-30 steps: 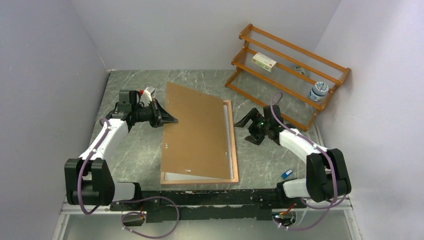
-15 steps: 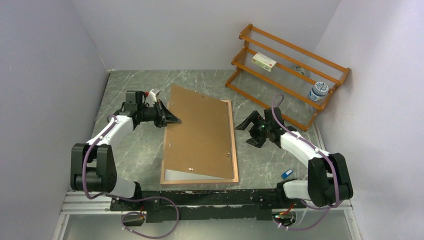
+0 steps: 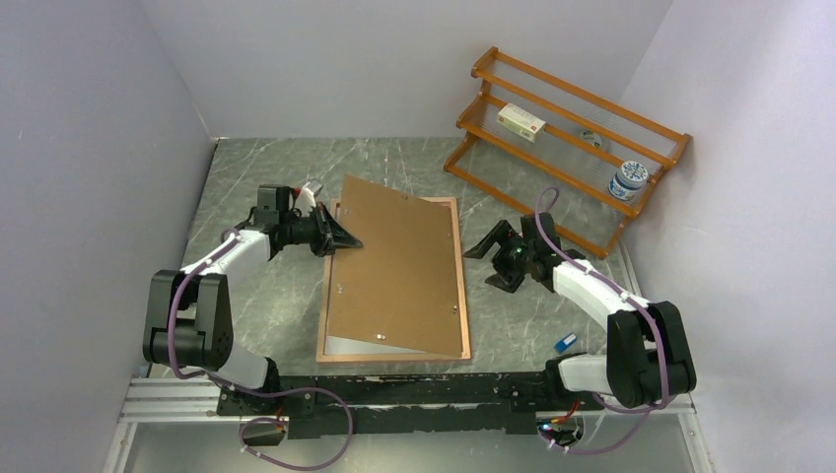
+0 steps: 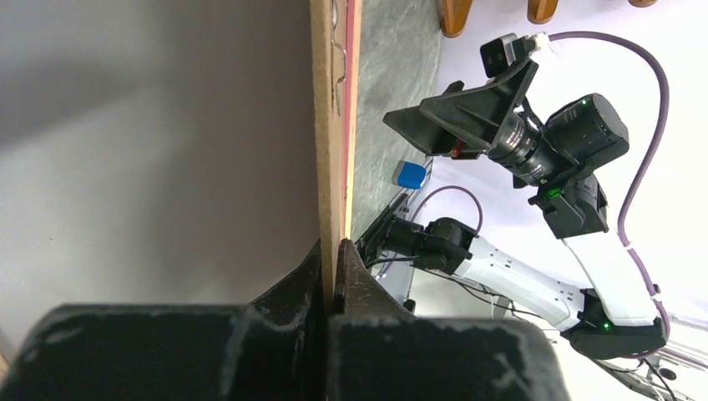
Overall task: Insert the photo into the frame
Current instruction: Place the photo frame item in the photo frame.
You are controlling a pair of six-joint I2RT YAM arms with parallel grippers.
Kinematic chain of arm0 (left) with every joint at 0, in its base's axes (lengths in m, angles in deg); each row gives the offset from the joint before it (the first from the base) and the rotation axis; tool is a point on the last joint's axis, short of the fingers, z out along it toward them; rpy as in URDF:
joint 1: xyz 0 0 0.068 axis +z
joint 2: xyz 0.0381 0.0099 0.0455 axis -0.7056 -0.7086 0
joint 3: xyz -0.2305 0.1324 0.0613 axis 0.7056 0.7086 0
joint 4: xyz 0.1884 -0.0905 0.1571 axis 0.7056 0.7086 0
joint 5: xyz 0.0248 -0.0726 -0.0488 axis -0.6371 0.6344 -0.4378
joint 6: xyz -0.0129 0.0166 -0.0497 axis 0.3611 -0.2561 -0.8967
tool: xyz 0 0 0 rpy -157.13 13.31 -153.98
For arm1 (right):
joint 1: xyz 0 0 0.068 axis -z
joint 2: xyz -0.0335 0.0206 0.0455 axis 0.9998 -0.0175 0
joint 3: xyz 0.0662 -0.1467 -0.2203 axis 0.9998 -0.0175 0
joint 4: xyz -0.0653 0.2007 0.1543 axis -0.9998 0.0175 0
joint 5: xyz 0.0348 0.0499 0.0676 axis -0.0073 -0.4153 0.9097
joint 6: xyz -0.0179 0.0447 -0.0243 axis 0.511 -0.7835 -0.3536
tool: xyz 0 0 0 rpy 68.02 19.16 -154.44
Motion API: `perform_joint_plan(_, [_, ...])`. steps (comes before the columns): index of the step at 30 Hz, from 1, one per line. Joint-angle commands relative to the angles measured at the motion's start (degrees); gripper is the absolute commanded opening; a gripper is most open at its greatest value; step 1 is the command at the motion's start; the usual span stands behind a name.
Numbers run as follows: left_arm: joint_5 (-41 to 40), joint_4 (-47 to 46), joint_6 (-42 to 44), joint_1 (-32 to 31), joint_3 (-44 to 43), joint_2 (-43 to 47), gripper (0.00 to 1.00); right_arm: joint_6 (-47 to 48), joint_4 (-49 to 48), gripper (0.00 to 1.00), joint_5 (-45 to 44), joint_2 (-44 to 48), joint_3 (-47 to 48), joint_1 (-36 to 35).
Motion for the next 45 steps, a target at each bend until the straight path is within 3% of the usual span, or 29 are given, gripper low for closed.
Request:
perform_joint_plan(1, [0.72,-6.35,-1.86,-0.75,0.46,-0.32,0.03,0.87,-0.38,0.91,0.18,1.31,-0.78,0.21])
perform_joint_plan(26, [-3.05,-6.31,2.74,-0.85,0.17,2.41,0.03,1.84,-2.10,0.91,0.80,-1.98,-0.96,0.21])
perform_joint_plan(45, [-4.57,-14.51,-0.21,-0.81,3.15,4.68,0.02,2.32,-3.75,0.90,1.78,-5.66,-0.10,0.26])
